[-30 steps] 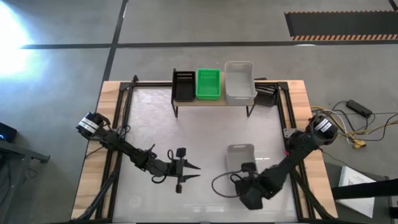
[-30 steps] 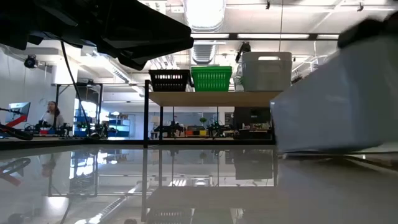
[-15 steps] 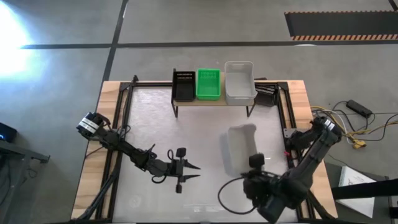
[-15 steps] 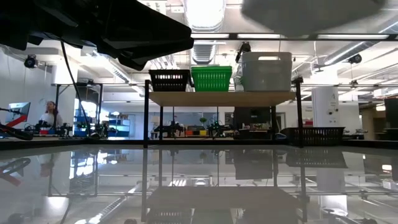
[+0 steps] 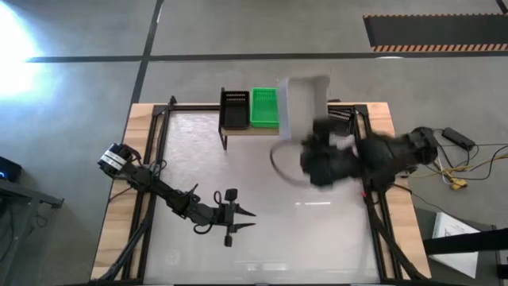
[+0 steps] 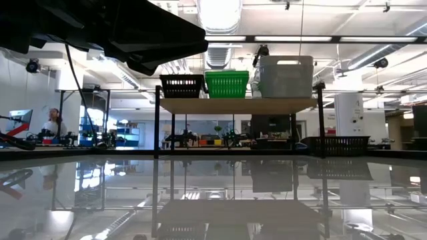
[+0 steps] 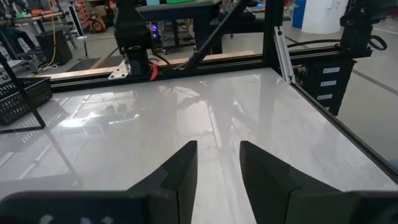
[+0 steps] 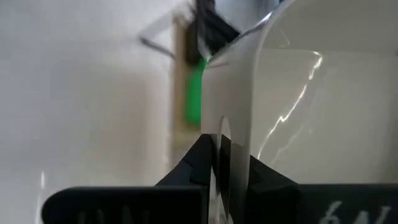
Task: Stack baskets on shelf by color
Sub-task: Stack the white bin on top of the white bin on the shelf
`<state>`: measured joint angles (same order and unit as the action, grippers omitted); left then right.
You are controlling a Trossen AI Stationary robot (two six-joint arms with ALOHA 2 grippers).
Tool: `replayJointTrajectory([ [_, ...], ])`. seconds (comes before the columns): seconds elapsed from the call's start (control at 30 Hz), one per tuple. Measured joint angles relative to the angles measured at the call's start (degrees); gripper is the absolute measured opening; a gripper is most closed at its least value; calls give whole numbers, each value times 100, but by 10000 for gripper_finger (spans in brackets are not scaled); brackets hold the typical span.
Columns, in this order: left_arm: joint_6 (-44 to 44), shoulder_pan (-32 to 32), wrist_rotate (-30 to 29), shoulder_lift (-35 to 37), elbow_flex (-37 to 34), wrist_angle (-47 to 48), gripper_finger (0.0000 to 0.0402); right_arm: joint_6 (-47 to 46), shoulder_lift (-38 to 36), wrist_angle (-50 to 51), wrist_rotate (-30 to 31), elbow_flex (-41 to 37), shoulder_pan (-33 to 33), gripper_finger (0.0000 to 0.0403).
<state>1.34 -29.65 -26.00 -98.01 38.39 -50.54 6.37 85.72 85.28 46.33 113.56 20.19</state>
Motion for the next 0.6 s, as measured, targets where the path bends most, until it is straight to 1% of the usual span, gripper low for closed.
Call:
replayJointTrajectory([
  [0.07, 0, -2, 0, 0, 0, 2, 105, 524, -87, 13, -255, -47, -710, 9],
  [0.17, 0, -4, 0, 0, 0, 2, 105, 1013, -102, -27, -782, -50, -1823, 9],
  [0.27, 0, -2, 0, 0, 2, 2, 105, 1381, -44, -28, -1636, -58, -2879, 9],
  [0.33, 0, -2, 0, 0, 2, 1, 105, 1509, 32, -40, -2264, -70, -3433, 9],
  [0.4, 0, -2, 0, 0, 0, 1, 105, 1532, 120, -50, -2791, -73, -3847, 9],
  [0.43, 0, -2, 0, 0, 0, 2, 105, 1535, 170, -56, -2963, -73, -3984, 9],
  [0.5, 0, -2, 0, 0, 0, 0, 105, 1576, 256, -52, -3178, -73, -4138, 9],
  [0.6, 0, -2, 0, 0, 0, 2, 105, 1726, 334, -15, -3342, -75, -4162, 9],
])
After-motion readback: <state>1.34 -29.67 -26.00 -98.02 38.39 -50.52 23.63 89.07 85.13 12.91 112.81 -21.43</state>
